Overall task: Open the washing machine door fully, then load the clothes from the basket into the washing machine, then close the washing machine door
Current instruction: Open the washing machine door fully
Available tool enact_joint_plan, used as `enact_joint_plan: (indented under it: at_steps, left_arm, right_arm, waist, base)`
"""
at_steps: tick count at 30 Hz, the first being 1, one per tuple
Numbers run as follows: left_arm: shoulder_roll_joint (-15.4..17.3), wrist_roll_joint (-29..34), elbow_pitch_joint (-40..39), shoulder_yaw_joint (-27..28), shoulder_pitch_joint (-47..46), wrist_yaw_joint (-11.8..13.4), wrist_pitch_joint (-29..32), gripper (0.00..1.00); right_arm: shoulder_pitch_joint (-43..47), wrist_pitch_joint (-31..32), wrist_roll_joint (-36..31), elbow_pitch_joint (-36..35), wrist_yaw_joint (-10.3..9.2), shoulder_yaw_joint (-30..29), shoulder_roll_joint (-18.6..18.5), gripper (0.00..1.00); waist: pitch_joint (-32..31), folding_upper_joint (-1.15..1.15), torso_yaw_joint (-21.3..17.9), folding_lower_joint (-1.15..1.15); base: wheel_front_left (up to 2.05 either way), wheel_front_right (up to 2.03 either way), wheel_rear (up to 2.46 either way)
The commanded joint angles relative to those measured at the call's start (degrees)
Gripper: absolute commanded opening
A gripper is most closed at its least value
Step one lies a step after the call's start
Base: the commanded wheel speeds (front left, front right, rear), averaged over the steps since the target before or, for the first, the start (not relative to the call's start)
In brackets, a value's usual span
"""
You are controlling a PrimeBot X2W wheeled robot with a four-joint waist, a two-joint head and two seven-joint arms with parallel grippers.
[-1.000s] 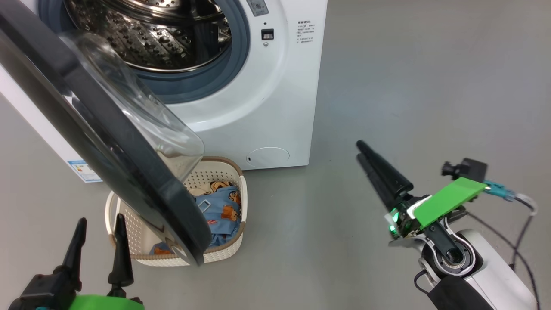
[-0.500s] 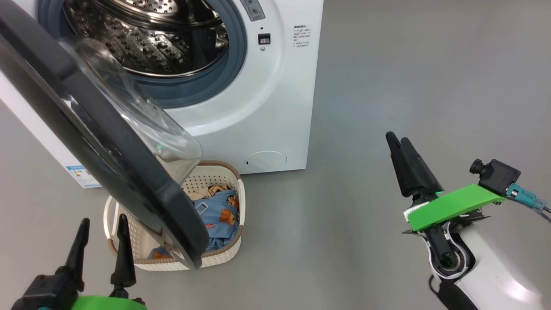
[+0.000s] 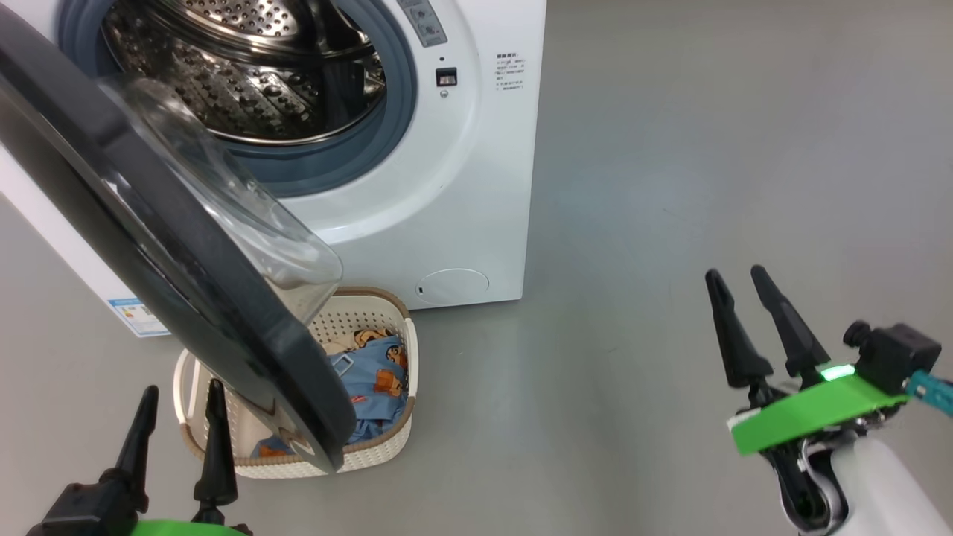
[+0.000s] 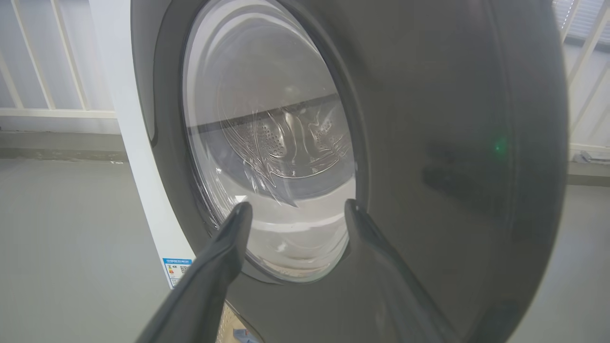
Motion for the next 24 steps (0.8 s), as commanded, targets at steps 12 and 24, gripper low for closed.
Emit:
enact_joint_plan:
  at_steps: [12, 24]
  left_arm:
    - [0.9, 0.3, -2.0, 1.4, -0.4, 1.3, -0.4, 1.00]
    - [0.9, 0.0, -1.1, 0.3, -0.2, 2.0, -0.4, 1.00]
  right_arm:
    - [8.2, -0.7, -17.8, -7.9, 0.09, -2.8, 2.1, 1.00]
    - [11.9, -0.7, -26.9, -10.6, 0.09, -7.7, 6.8, 1.00]
  waist:
    - [0.1, 0.00, -0.3, 0.00]
    - [0.2, 0.00, 0.7, 0.00]
  base:
    - [0.00, 0.00, 0.00]
    - [0.00, 0.00, 0.00]
